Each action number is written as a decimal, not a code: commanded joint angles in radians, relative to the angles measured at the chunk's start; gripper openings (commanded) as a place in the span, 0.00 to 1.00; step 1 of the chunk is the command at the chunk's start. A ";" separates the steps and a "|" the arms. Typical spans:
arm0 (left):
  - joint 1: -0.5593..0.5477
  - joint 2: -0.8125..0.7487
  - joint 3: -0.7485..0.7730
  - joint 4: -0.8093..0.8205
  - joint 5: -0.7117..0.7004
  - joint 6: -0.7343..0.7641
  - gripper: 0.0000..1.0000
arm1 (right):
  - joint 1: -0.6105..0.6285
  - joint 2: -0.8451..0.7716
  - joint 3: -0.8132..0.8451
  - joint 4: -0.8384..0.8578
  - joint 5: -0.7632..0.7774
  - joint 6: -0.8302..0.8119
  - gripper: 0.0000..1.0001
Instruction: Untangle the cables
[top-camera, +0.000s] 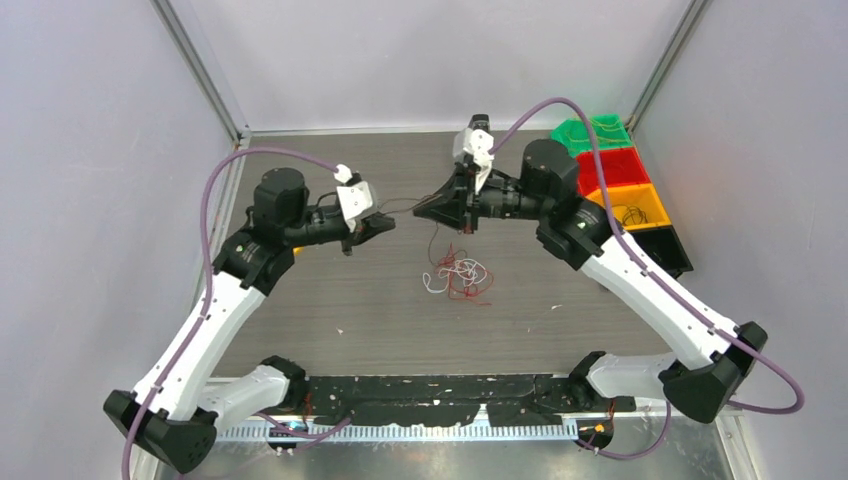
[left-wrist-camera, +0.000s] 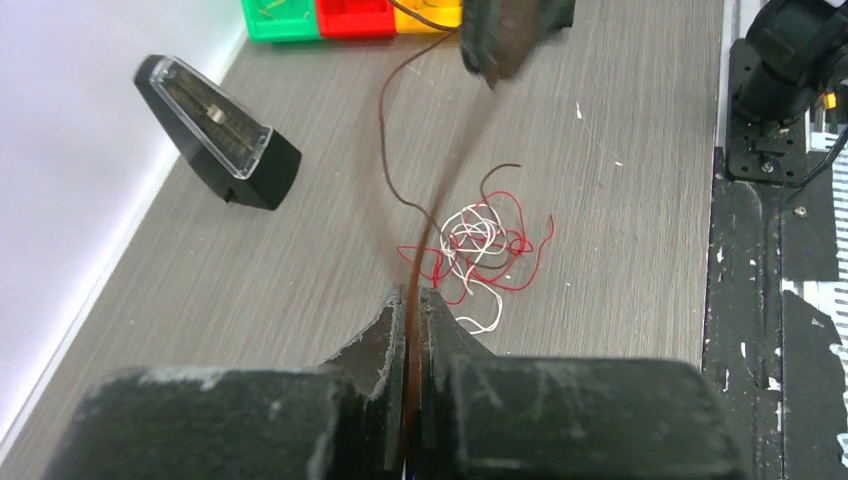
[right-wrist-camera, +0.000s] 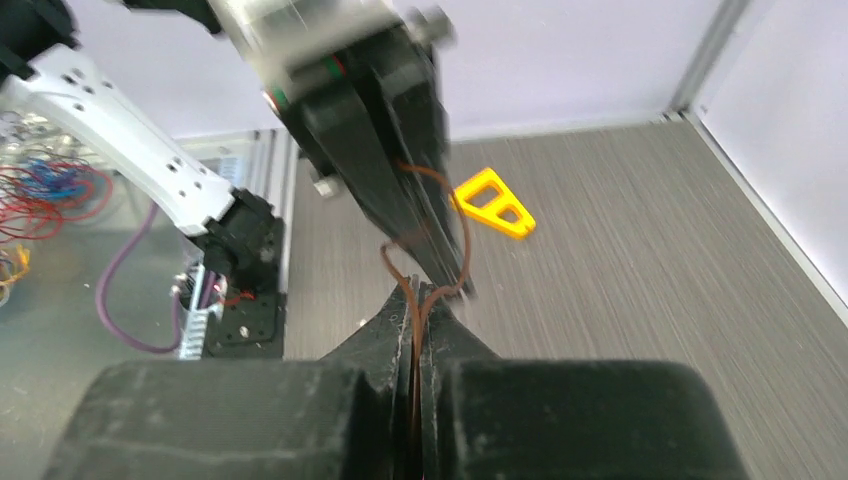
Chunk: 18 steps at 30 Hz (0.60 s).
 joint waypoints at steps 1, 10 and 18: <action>0.042 -0.067 0.058 0.014 0.070 -0.045 0.00 | -0.106 -0.088 -0.038 -0.151 -0.011 -0.067 0.12; 0.042 0.003 0.206 -0.193 0.149 -0.003 0.00 | -0.149 -0.100 0.084 -0.512 -0.051 -0.381 0.96; 0.030 0.046 0.283 -0.265 0.086 0.030 0.00 | -0.060 0.015 0.237 -0.332 -0.114 -0.163 0.95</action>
